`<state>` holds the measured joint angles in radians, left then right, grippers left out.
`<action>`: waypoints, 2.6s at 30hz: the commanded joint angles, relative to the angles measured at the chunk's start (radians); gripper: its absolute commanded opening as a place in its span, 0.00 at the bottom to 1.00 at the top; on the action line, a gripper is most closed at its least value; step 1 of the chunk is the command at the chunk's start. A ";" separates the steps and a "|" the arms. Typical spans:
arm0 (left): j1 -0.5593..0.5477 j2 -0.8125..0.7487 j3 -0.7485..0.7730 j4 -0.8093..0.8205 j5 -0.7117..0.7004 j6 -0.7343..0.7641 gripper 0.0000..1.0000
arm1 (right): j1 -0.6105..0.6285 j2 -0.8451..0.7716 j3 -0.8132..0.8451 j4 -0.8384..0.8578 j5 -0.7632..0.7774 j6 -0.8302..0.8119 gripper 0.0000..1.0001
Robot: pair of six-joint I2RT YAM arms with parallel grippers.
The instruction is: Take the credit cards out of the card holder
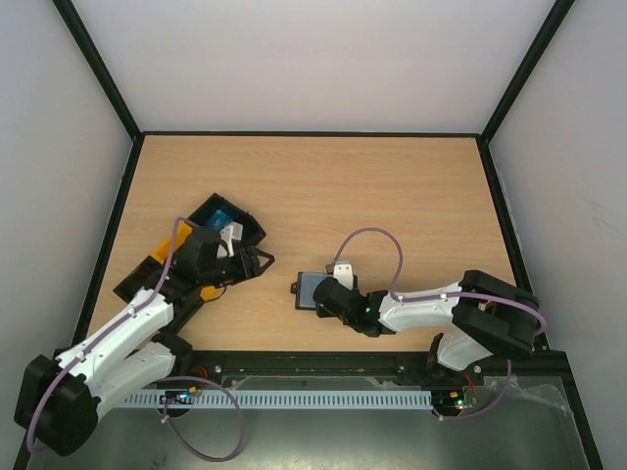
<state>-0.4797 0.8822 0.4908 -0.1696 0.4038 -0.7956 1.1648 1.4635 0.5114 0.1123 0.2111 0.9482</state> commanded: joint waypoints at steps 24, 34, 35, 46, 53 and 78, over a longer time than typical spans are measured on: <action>-0.176 0.469 0.051 0.468 0.135 -0.136 0.80 | -0.006 -0.055 -0.229 0.278 0.007 0.128 0.02; -0.230 0.600 0.122 0.510 0.144 -0.143 0.84 | -0.006 -0.076 -0.249 0.300 0.008 0.130 0.02; -0.236 0.609 0.126 0.510 0.143 -0.143 0.85 | -0.006 -0.079 -0.248 0.298 0.008 0.129 0.02; -0.280 0.641 0.141 0.430 0.086 -0.134 0.86 | -0.005 -0.066 -0.252 0.315 -0.006 0.143 0.02; -0.302 0.622 0.108 0.458 0.099 -0.189 0.87 | -0.006 -0.071 -0.263 0.321 -0.003 0.148 0.02; -0.344 0.573 0.078 0.387 0.023 -0.261 0.91 | -0.006 -0.084 -0.256 0.307 0.011 0.149 0.02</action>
<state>-0.8154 1.4483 0.5747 0.2432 0.4332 -1.0550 1.1641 1.3884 0.2661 0.4469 0.1970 1.0859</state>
